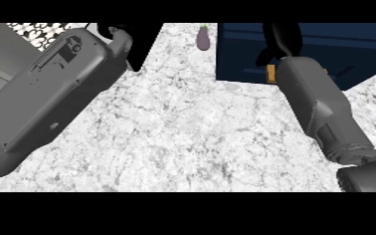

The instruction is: Pick up the can, place it into the drawer and close the drawer

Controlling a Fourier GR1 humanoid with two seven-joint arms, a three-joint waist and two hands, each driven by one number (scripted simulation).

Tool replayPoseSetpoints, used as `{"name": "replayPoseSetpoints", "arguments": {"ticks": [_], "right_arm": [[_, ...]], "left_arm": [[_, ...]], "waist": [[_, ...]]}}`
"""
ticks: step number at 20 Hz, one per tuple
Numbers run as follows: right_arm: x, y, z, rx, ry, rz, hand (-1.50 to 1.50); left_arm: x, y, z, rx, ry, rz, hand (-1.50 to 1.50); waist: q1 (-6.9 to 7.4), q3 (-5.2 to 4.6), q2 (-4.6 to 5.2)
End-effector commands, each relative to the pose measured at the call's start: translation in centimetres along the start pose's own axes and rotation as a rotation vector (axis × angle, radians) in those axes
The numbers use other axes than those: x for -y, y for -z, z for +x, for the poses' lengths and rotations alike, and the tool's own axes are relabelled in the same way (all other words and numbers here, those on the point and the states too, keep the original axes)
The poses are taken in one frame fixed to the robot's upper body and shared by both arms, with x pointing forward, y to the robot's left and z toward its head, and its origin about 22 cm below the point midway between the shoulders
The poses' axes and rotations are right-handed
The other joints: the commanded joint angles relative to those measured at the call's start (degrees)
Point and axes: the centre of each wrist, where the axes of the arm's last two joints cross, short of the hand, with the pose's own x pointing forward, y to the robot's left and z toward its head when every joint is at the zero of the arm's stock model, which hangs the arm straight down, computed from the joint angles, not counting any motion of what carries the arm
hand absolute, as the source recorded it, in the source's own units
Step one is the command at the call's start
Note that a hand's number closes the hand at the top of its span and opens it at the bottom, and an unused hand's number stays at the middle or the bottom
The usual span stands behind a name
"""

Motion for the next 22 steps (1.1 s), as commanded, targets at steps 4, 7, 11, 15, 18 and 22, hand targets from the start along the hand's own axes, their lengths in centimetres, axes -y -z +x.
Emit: {"name": "replayPoseSetpoints", "arguments": {"ticks": [4, 7, 11, 15, 18, 22], "right_arm": [[3.7, 3.5, 0.3, -0.026, 0.001, -0.063, -1.5], [3.2, 3.0, 0.1, 0.005, 0.03, -0.03, -1.5], [3.1, 3.5, 2.3, 0.002, 0.324, 0.022, -1.5], [3.2, 3.6, 2.3, -0.078, 0.584, 0.024, -1.5], [3.4, 3.7, 1.7, -0.086, 0.7, 0.019, -1.5], [3.3, 3.6, 1.5, -0.103, 0.744, 0.001, -1.5]], "left_arm": [[-0.9, -0.7, -1.3, -0.005, 0.019, 0.007, -1.5], [-1.1, -0.5, 0.6, 0.0, -0.008, -0.015, -1.5], [-0.3, -1.5, -0.1, -0.016, -0.014, -0.027, -1.5], [-1.3, -1.3, 0.0, -0.011, -0.011, -0.02, -1.5], [-2.1, -1.2, -0.4, -0.013, 0.011, -0.017, -1.5], [-1.6, -1.9, 0.5, -0.018, -0.014, -0.029, -1.5]], "waist": [[0.99, -0.21, 0.21], [1.51, -0.14, 0.43], [1.71, 0.09, -0.01], [1.24, 0.14, -0.17], [0.91, 0.04, 0.09], [1.21, -0.05, -0.19]]}}
